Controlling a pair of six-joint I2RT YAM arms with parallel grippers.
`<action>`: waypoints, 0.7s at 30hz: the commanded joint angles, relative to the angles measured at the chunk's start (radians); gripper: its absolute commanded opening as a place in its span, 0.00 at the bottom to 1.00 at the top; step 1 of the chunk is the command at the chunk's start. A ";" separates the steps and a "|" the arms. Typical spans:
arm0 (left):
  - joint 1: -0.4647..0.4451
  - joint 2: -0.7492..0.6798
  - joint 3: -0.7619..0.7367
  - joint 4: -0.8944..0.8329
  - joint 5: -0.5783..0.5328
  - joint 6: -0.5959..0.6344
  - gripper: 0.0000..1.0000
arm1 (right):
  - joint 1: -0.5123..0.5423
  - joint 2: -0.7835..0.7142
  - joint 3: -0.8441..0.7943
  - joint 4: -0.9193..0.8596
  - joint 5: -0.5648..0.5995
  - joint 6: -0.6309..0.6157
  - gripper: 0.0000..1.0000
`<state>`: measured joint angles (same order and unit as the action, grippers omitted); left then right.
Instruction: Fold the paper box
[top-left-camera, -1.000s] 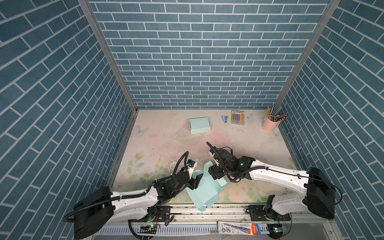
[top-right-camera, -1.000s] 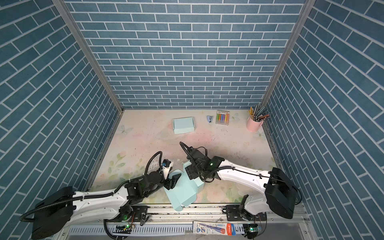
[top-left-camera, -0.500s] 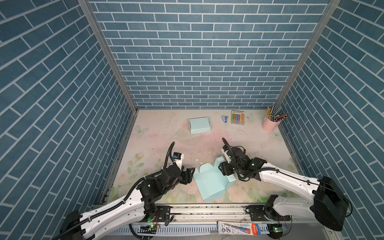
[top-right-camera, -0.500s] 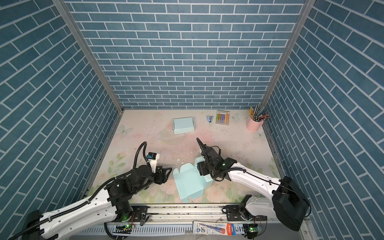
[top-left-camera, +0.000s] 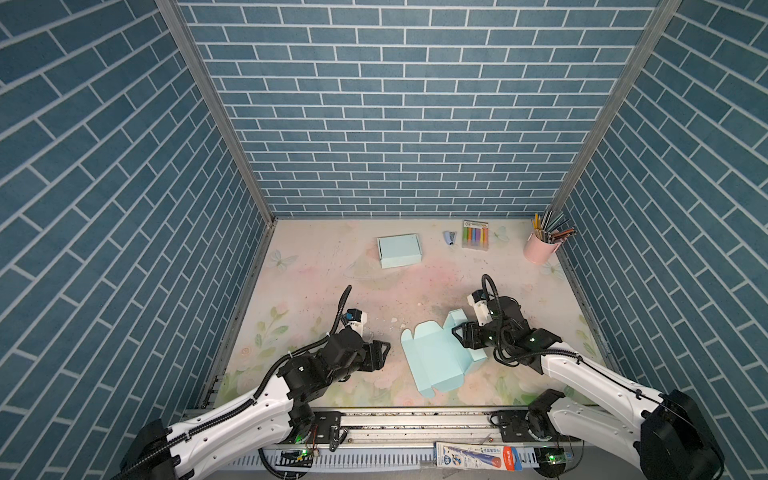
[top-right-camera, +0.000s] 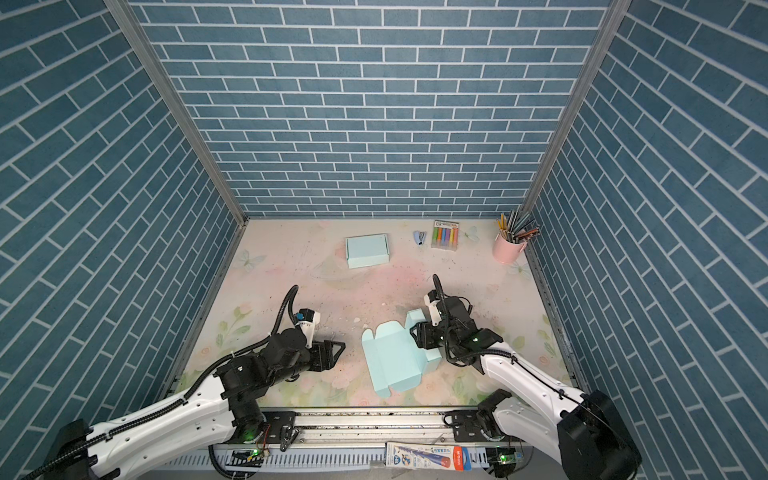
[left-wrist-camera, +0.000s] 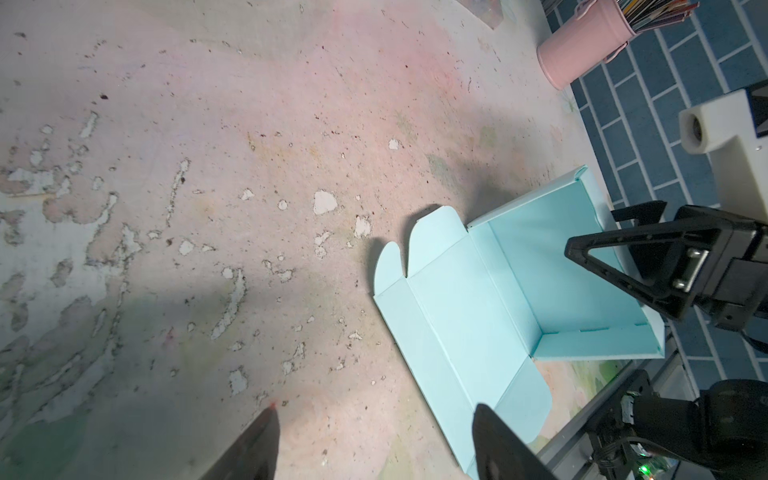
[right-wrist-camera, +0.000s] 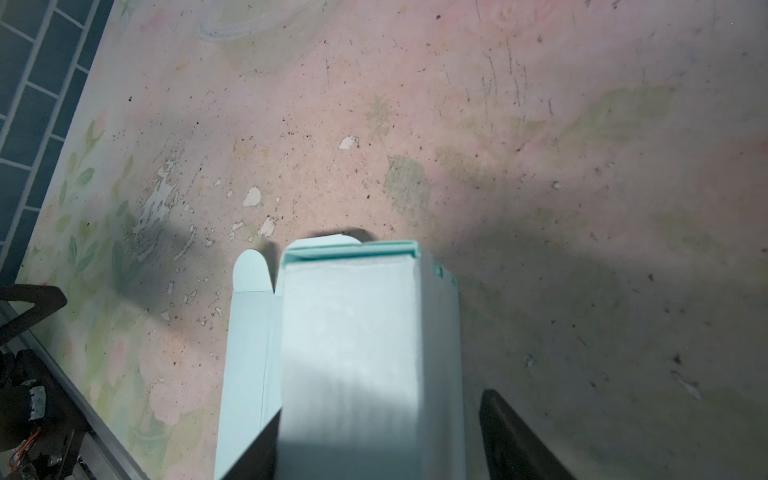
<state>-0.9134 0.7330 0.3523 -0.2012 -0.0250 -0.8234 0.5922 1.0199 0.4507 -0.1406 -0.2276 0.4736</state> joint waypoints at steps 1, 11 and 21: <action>0.007 0.010 -0.020 0.067 0.027 -0.051 0.75 | -0.039 -0.016 -0.050 0.069 -0.071 0.041 0.66; 0.040 0.104 -0.069 0.283 0.157 -0.150 0.88 | -0.142 -0.052 -0.139 0.161 -0.141 0.077 0.65; 0.041 0.410 -0.021 0.610 0.242 -0.208 0.88 | -0.182 -0.084 -0.171 0.178 -0.173 0.065 0.65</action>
<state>-0.8768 1.0878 0.2981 0.2558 0.1852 -0.9951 0.4206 0.9463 0.3069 0.0742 -0.3870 0.5453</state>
